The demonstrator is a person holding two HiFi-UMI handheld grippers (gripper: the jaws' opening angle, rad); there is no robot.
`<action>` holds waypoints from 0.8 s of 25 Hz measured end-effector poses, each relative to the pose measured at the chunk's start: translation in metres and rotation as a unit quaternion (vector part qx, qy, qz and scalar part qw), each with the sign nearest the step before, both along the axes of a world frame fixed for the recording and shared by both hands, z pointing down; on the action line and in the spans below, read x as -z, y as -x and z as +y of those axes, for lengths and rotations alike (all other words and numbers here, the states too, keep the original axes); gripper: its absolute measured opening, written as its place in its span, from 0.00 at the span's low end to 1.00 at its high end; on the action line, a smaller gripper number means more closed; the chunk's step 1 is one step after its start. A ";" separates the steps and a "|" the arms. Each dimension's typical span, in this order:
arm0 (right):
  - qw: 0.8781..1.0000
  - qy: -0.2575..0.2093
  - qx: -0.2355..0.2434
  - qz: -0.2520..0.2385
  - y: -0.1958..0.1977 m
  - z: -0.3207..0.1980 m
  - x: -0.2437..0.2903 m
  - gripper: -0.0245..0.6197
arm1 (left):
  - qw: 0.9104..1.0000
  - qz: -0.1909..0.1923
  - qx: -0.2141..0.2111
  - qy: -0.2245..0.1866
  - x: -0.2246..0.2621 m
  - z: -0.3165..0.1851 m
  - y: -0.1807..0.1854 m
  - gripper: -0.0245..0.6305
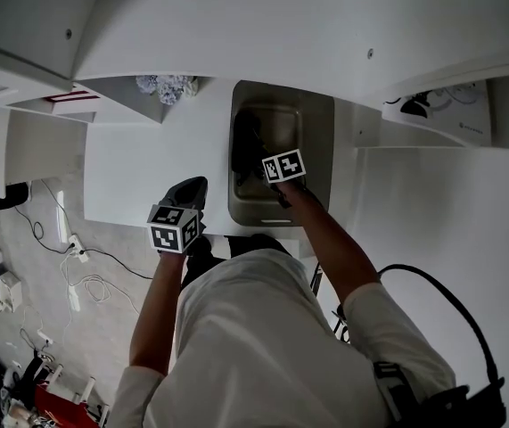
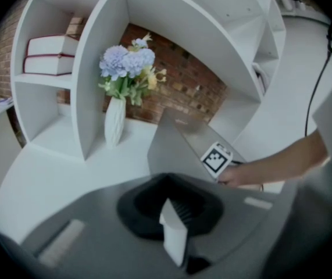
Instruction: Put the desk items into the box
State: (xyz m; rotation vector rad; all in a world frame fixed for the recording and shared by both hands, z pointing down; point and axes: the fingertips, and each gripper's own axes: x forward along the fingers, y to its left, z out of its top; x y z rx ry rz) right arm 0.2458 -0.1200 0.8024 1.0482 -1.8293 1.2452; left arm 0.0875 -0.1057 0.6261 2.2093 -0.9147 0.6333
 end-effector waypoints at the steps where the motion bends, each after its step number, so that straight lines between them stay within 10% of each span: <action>1: 1.000 -0.004 0.001 0.003 -0.001 -0.003 0.001 0.32 | 1.000 0.000 0.001 0.000 0.000 -0.001 0.001 0.04; 20: 0.983 -0.144 -0.100 0.047 -0.033 -0.039 0.077 0.24 | 0.999 0.011 -0.027 -0.026 0.022 0.003 0.012 0.04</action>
